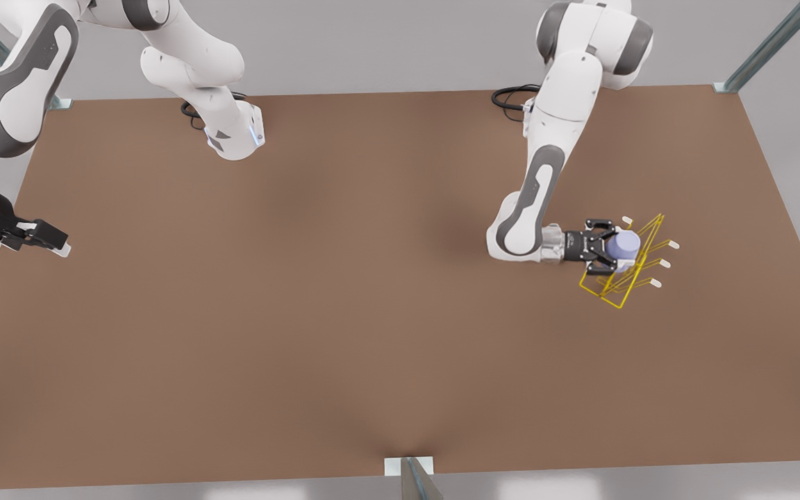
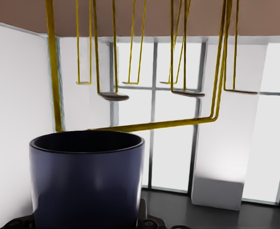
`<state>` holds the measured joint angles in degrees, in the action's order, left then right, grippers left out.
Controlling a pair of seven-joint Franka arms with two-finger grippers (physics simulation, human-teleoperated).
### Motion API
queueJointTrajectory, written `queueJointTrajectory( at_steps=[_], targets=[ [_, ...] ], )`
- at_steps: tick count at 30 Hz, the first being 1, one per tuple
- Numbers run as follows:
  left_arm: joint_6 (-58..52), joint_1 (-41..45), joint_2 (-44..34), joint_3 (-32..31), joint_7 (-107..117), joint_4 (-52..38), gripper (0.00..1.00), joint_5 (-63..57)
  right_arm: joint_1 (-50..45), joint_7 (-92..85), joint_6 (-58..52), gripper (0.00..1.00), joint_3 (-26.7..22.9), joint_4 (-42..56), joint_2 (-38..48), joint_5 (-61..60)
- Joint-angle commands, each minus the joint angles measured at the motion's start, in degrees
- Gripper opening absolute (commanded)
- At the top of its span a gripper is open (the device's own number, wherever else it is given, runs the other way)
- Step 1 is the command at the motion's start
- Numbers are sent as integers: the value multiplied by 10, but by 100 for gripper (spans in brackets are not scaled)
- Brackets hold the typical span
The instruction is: Place the cup on the cup holder
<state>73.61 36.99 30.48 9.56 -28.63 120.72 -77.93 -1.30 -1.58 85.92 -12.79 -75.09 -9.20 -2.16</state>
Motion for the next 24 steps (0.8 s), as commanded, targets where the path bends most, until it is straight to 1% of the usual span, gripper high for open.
queueJointTrajectory(
  at_steps=[1,11,22,23,24],
  targets=[
    [-12,0,-2,0,52,3,81,1,0,0,-1,100,0,0,1,0],
    [-7,-2,14,1,76,2,81,1,0,0,2,100,1,0,-1,-16],
    [-11,5,16,-1,84,17,81,10,0,0,1,100,1,0,-1,-16],
    [-11,5,16,-1,85,17,82,10,0,0,1,100,1,0,-2,-16],
    [-11,5,17,-2,86,18,87,11,0,0,2,100,1,0,-2,-16]
  ],
)
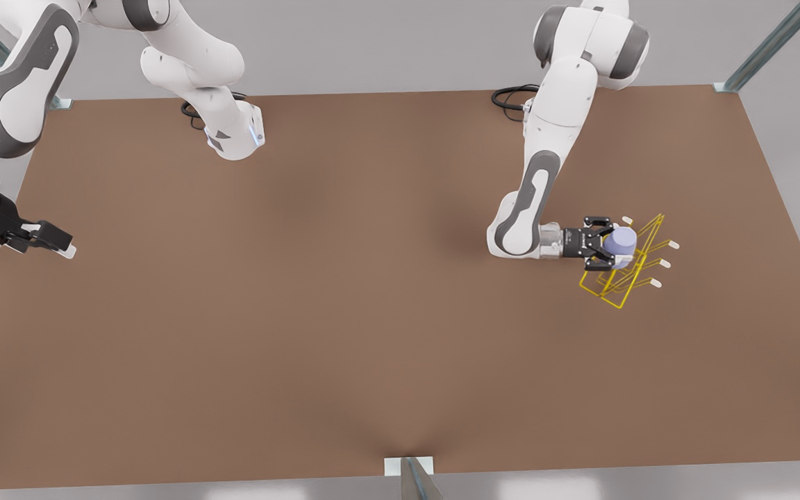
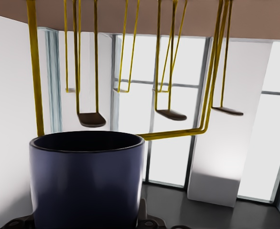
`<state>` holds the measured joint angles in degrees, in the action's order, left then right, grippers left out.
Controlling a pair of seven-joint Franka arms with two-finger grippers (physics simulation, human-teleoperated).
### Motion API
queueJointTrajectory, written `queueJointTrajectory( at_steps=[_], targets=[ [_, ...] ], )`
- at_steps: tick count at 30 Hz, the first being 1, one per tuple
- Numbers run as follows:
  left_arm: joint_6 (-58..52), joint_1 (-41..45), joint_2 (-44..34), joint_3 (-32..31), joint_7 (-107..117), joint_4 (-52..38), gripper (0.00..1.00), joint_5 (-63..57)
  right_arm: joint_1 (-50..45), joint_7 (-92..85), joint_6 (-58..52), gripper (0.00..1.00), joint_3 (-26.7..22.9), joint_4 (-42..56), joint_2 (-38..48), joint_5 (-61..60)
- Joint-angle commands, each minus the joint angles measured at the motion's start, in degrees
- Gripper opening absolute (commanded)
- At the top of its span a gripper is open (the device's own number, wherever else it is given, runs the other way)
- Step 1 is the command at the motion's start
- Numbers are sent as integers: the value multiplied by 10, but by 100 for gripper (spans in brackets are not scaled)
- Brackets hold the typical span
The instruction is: Place the cup on the cup holder
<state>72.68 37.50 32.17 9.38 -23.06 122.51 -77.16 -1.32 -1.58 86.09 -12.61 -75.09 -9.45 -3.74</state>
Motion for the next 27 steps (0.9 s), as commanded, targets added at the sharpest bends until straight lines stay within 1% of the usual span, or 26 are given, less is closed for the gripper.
queueJointTrajectory(
  at_steps=[1,2,6,8,9,10,11,12,13,15,16,17,18,19,21,22,23,27],
  targets=[
    [-2,1,0,-2,31,0,98,3,-1,0,0,100,0,0,1,0],
    [-6,1,0,-2,48,-1,100,12,0,0,0,100,0,0,0,0],
    [-15,4,-1,-5,53,-1,100,13,-1,0,0,100,0,0,0,0],
    [-21,3,-36,-5,54,-8,100,12,0,0,0,100,0,0,1,0],
    [-11,0,-56,-5,47,-40,100,14,0,0,-1,100,0,0,1,0],
    [34,-3,-76,3,46,-96,100,74,0,0,0,100,0,0,1,0],
    [76,-8,-76,18,49,-180,100,169,0,0,0,100,0,0,1,0],
    [128,-8,-70,37,54,-279,100,338,0,0,0,100,0,0,1,0],
    [144,-8,-56,74,85,-369,100,524,0,0,0,100,0,0,1,0],
    [209,-8,-47,125,206,-452,100,761,0,0,0,100,0,0,1,0],
    [205,-14,-65,143,230,-478,100,801,0,0,0,100,0,0,1,0],
    [203,-63,-104,125,231,-477,100,809,0,0,0,100,0,0,0,0],
    [191,-124,-133,62,246,-477,100,802,0,0,0,100,0,0,0,0],
    [185,-210,-158,-19,244,-479,100,798,0,0,0,100,0,0,0,0],
    [196,-281,-192,-108,236,-482,100,735,0,0,0,100,0,0,0,0],
    [230,-284,-211,-113,240,-459,100,731,0,0,0,100,0,0,0,0],
    [278,-285,-239,-113,245,-416,100,732,0,0,0,100,0,0,0,0],
    [273,-287,-242,-114,246,-415,100,734,-1,0,0,100,0,0,0,0]
  ],
)
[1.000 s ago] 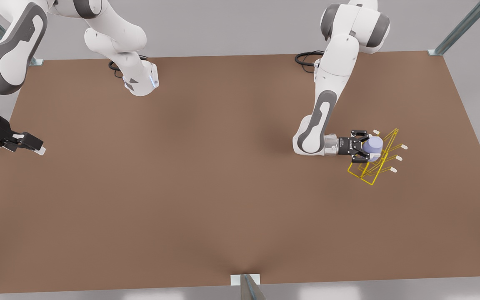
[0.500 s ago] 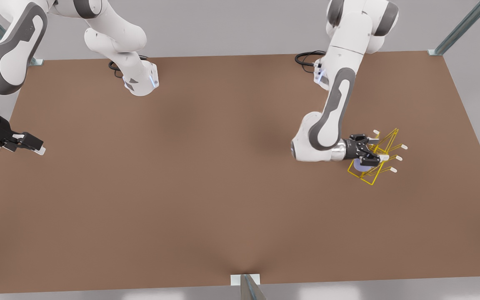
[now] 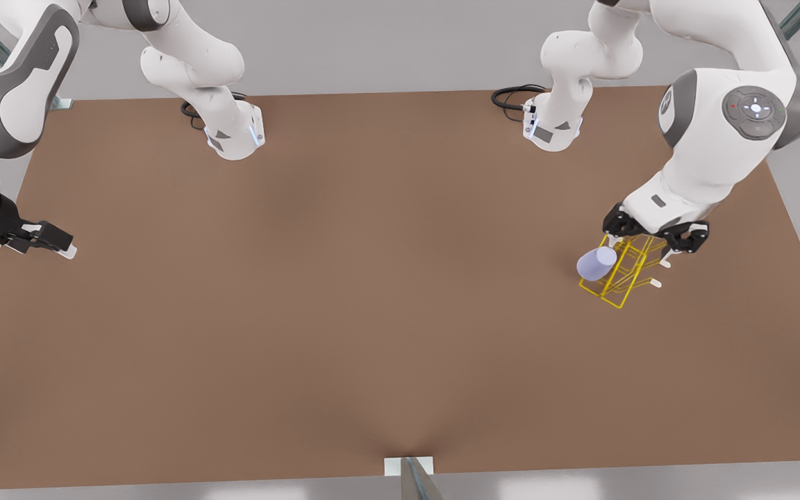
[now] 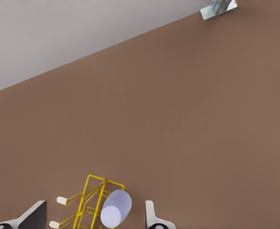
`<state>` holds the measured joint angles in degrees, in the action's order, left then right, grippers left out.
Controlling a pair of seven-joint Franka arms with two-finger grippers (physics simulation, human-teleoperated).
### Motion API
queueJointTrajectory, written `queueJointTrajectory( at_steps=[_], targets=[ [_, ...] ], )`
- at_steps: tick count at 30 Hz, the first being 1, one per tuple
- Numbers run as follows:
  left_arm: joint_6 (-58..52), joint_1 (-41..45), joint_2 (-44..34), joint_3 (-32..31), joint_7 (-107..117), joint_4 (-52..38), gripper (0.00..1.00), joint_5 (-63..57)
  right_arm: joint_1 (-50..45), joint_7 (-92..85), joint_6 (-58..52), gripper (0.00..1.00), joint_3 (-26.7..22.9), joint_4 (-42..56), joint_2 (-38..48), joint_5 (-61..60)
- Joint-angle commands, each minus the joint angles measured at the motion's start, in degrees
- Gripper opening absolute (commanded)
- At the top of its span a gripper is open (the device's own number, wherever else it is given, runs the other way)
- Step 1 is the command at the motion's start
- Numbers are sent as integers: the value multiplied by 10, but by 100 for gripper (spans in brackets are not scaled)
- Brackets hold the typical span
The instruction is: Place the cup on the cup holder
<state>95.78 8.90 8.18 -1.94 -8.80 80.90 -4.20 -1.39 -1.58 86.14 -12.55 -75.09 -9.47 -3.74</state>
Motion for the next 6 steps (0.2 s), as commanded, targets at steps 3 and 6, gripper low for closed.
queueJointTrajectory(
  at_steps=[3,6],
  targets=[
    [13,-1,-1,-1,156,1,100,8,0,0,0,100,0,0,1,0],
    [-10,-1,3,0,157,2,100,8,0,0,0,100,0,0,0,0]
  ],
)
